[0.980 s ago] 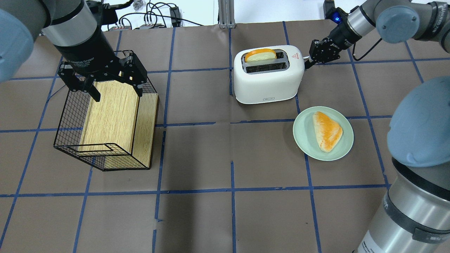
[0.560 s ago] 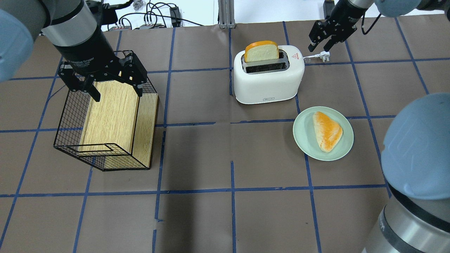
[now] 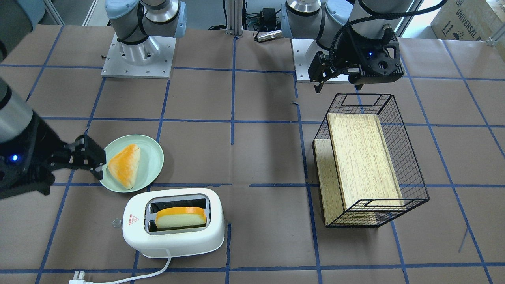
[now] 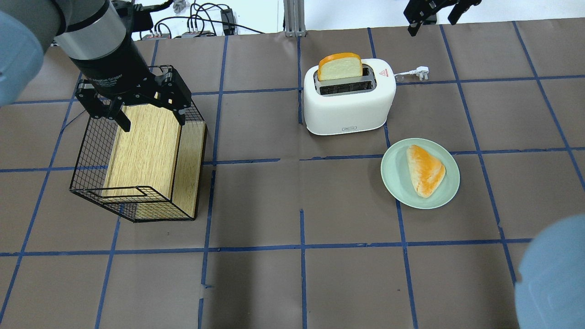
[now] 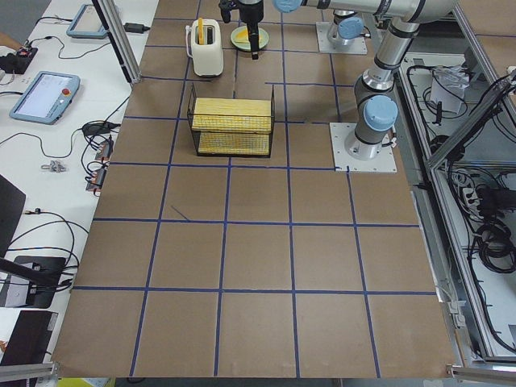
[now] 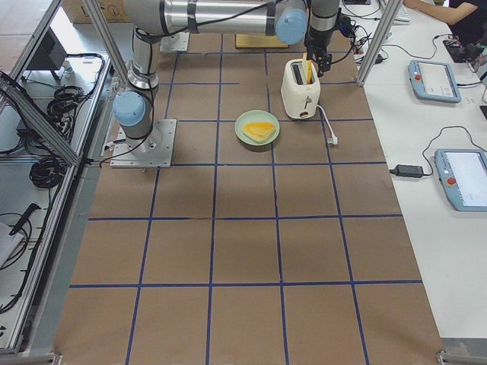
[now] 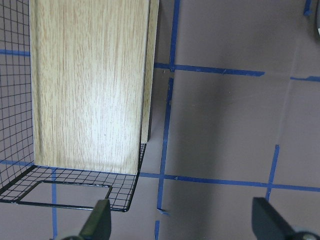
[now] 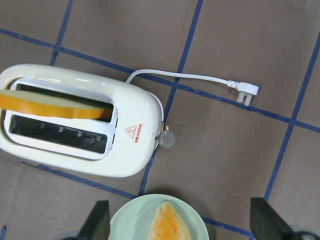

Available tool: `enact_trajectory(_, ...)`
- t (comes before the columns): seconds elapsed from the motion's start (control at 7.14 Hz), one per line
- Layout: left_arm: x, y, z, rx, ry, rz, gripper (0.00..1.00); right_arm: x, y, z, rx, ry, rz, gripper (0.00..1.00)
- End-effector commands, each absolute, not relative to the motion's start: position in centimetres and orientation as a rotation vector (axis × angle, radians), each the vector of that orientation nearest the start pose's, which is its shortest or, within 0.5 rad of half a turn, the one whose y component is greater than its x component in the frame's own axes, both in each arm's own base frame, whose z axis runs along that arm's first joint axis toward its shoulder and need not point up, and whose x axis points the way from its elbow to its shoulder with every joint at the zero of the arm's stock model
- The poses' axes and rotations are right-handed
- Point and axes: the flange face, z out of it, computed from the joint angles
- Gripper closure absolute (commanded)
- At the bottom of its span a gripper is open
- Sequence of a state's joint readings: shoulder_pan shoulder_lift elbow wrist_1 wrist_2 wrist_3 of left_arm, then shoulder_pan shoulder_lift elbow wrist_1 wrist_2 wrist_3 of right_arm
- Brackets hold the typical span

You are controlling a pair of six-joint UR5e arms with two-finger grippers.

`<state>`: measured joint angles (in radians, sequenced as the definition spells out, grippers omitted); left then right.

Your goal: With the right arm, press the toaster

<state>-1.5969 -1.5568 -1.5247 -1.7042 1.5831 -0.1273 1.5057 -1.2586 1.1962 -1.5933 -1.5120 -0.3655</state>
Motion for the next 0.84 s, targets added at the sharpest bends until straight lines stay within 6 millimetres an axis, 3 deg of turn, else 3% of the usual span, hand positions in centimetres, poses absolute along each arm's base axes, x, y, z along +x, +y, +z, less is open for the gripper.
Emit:
enact_trajectory(0.0,-14.4,-47.4,50.4,-0.157,3.118,0.111,0.00,11.2,-54.3,53.6,-0.370,3.080,-0.008,0.00)
enact_trajectory(0.28,-14.4,-47.4,50.4,-0.157,3.118,0.113,0.00,11.7,-50.5,52.5,-0.374,3.058,0.027,0.00)
enact_trajectory(0.7,-14.4,-47.4,50.4,-0.157,3.118,0.113,0.00,10.9,-48.0,51.0,-0.375,3.143,-0.062,0.00)
